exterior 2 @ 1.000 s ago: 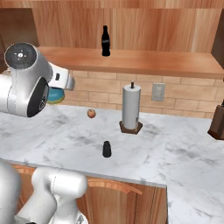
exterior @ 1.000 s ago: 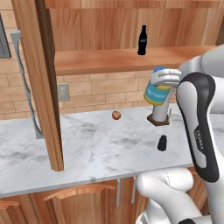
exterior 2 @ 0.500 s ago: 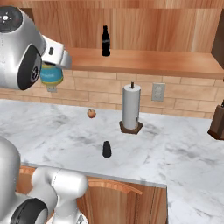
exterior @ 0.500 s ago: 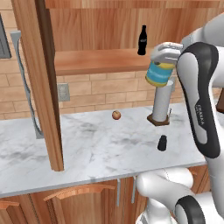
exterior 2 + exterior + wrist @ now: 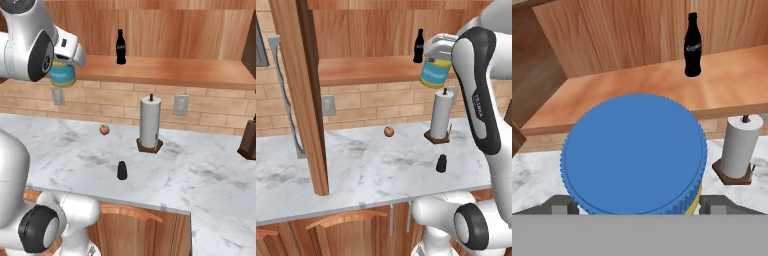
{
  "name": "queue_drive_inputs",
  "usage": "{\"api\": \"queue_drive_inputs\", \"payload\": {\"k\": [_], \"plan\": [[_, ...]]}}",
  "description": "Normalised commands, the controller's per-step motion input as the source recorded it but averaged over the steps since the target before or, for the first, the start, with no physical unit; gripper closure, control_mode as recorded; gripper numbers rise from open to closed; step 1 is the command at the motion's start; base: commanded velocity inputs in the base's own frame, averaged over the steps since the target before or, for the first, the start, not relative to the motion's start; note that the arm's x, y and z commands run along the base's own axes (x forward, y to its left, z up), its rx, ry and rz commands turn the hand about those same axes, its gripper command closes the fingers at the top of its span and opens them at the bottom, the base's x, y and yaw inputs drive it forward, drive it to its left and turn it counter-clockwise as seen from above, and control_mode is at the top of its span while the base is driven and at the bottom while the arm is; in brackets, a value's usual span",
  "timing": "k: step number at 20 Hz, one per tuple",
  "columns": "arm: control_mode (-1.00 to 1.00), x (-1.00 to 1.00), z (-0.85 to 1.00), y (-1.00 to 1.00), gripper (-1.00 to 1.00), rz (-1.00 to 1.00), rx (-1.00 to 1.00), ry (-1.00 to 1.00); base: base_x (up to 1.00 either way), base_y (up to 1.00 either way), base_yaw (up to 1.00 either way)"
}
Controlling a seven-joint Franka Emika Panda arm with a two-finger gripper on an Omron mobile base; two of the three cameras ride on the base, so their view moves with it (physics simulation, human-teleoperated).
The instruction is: Pick the shaker and mayonnaise from the counter and place them in the cabinet.
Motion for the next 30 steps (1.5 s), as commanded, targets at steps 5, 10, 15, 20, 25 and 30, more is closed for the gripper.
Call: {"api": "queue_drive_inputs", "payload": {"k": [5, 10, 15, 20, 25, 30], "plan": [[-1.00, 0.45, -0.07, 0.01, 1.00, 0.00, 0.00, 0.00, 0.00, 0.00, 0.00], [-1.00, 0.53, -0.17, 0.01, 1.00, 0.00, 0.00, 0.00, 0.00, 0.00, 0.00], [-1.00, 0.53, -0.21, 0.02, 1.00, 0.00, 0.00, 0.00, 0.00, 0.00, 0.00], [-1.00, 0.49, -0.15, 0.01, 1.00, 0.00, 0.00, 0.00, 0.00, 0.00, 0.00], [-1.00, 0.39, -0.04, 0.05, 1.00, 0.00, 0.00, 0.00, 0.00, 0.00, 0.00], [-1.00, 0.36, 0.00, 0.07, 1.00, 0.00, 0.00, 0.00, 0.00, 0.00, 0.00]]}}
